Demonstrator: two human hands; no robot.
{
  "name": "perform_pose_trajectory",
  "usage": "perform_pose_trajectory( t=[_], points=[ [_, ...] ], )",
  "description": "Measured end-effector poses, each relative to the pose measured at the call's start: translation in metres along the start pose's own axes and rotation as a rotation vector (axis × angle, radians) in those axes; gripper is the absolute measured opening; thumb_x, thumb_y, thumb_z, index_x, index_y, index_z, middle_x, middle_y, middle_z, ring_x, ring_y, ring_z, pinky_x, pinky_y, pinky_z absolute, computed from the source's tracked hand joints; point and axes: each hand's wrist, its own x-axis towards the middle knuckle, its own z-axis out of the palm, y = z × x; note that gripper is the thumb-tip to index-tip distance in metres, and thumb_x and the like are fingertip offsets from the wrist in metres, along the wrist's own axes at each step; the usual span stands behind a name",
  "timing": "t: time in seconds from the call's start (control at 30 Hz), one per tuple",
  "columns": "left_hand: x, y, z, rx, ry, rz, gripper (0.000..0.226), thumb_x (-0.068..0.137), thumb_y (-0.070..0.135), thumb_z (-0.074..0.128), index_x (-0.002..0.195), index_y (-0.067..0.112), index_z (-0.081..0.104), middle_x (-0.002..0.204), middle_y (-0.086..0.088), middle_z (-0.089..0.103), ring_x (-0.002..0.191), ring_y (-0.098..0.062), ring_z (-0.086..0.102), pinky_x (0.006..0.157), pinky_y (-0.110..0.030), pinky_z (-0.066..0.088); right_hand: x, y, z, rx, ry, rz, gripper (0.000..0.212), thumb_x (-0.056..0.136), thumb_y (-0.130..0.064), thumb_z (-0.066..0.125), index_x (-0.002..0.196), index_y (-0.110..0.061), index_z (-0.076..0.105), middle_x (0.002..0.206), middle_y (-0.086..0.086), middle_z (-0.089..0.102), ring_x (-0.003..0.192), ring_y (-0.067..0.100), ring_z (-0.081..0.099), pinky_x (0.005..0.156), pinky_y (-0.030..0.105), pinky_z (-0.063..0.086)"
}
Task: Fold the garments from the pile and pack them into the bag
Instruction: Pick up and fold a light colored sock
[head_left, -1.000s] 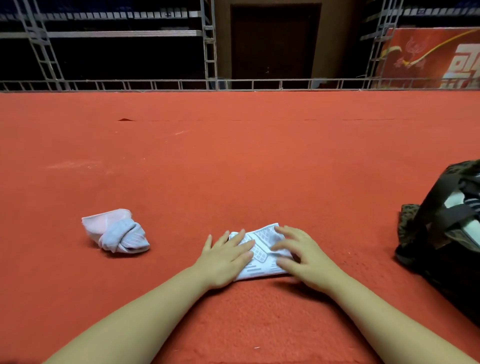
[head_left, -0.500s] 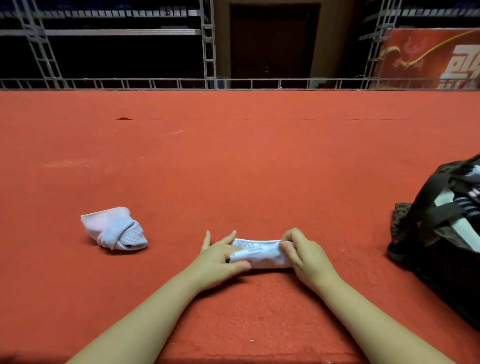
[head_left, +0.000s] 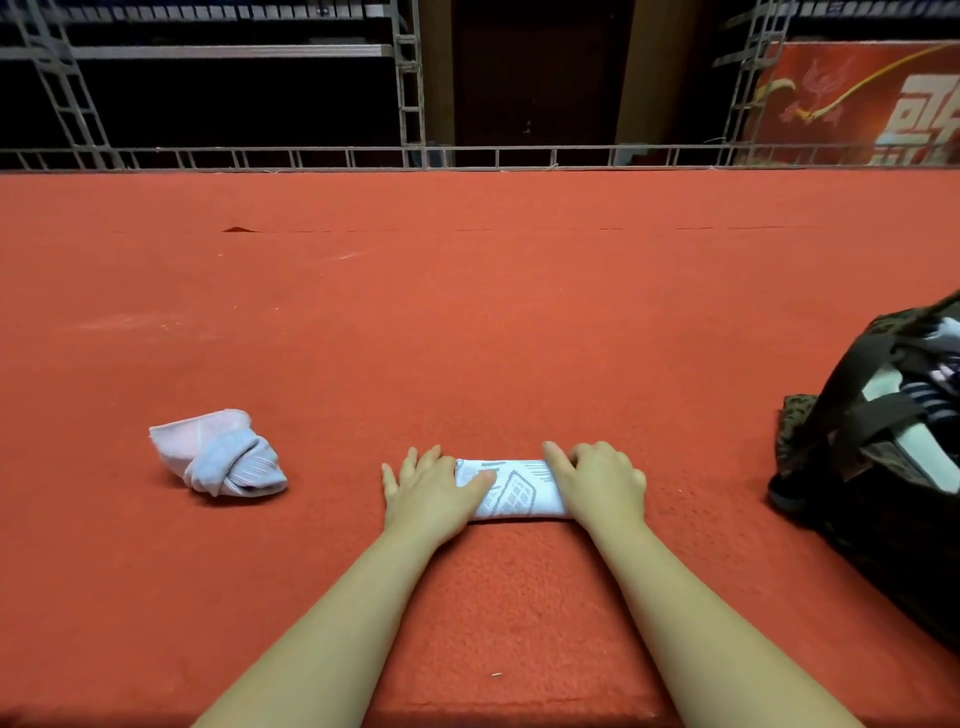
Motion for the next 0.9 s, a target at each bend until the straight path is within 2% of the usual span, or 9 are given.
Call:
perform_pose_trajectory(
  t=[0.1,0.17,0.23,0.3,0.37,0.43,0.6,0.83,0.9],
  points=[
    [-0.002,0.000,-0.001,-0.022,-0.071,0.001,0.069,0.090,0.062,0.035,0.142,0.016,0.039,0.157,0.000,0.022,0.147,-0.019,0.005,0.118,-0.042,-0.004,-0.010,0.003,-0.002,-0.012,-0.125,-0.110,0.068,0.088,-0.066,0.032,0.107,-0.011,0.065,0.116,0.008,0.060,0.112,0.030,0.051,0.098,0.038,0.035],
    [-0.009,0.004,-0.003,-0.311,-0.055,-0.035,0.063,0.087,0.061,0.042,0.132,0.018,0.048,0.143,-0.004,0.045,0.139,-0.020,0.030,0.117,-0.039,0.015,-0.017,0.008,-0.008,0.216,-0.217,-0.131,0.068,0.079,-0.070,0.034,0.102,-0.015,0.066,0.109,0.004,0.064,0.108,0.025,0.057,0.093,0.035,0.041],
    [-0.023,0.022,-0.008,-0.726,-0.013,-0.036,0.035,0.088,0.047,0.053,0.106,0.017,0.057,0.113,-0.005,0.063,0.103,-0.015,0.058,0.094,-0.030,0.045,-0.025,0.011,-0.021,0.614,-0.216,-0.068,0.042,0.085,-0.053,0.052,0.098,-0.016,0.066,0.099,0.000,0.069,0.097,0.020,0.064,0.084,0.032,0.048],
    [-0.038,0.049,-0.015,-0.964,0.052,-0.002,0.012,0.092,0.026,0.057,0.096,0.015,0.056,0.094,-0.004,0.064,0.074,-0.008,0.059,0.066,-0.020,0.048,-0.033,0.013,-0.039,0.809,-0.089,-0.009,0.017,0.090,-0.031,0.060,0.094,-0.014,0.062,0.089,0.000,0.068,0.084,0.018,0.064,0.074,0.031,0.048],
    [-0.049,0.078,-0.023,-1.106,0.085,0.042,0.009,0.092,0.020,0.057,0.100,0.017,0.055,0.087,0.000,0.063,0.066,-0.008,0.058,0.049,-0.018,0.048,-0.042,0.016,-0.066,0.937,0.003,0.021,0.013,0.090,-0.022,0.061,0.092,-0.012,0.054,0.080,0.001,0.062,0.068,0.017,0.061,0.059,0.032,0.051],
    [-0.057,0.106,-0.030,-1.144,0.090,0.100,0.016,0.092,0.019,0.058,0.106,0.024,0.052,0.086,0.005,0.060,0.063,-0.008,0.056,0.041,-0.015,0.043,-0.048,0.022,-0.098,1.016,0.026,0.045,0.014,0.091,-0.018,0.060,0.097,-0.011,0.050,0.079,0.002,0.058,0.058,0.014,0.058,0.042,0.028,0.048],
    [-0.081,0.180,-0.044,-1.181,-0.003,0.239,0.015,0.090,0.018,0.059,0.097,0.030,0.053,0.087,0.007,0.059,0.064,-0.007,0.055,0.043,-0.017,0.043,-0.066,0.067,-0.184,0.933,0.063,0.081,0.021,0.093,-0.025,0.054,0.108,-0.012,0.046,0.093,0.001,0.055,0.068,0.013,0.058,0.041,0.024,0.048],
    [-0.120,0.291,-0.041,-1.252,-0.257,0.371,0.010,0.090,0.018,0.059,0.098,0.022,0.054,0.081,0.006,0.060,0.055,-0.003,0.057,0.045,-0.018,0.043,-0.096,0.146,-0.277,0.851,0.182,0.154,0.019,0.094,-0.025,0.051,0.107,-0.010,0.050,0.101,0.012,0.061,0.073,0.022,0.064,0.059,0.039,0.059],
    [-0.128,0.315,-0.037,-1.267,-0.315,0.409,0.015,0.089,0.020,0.062,0.101,0.021,0.053,0.087,0.003,0.062,0.064,-0.009,0.061,0.051,-0.023,0.049,-0.101,0.166,-0.295,0.895,0.187,0.173,0.018,0.095,-0.024,0.051,0.106,-0.010,0.051,0.099,0.011,0.062,0.072,0.028,0.067,0.060,0.045,0.060]
  ],
)
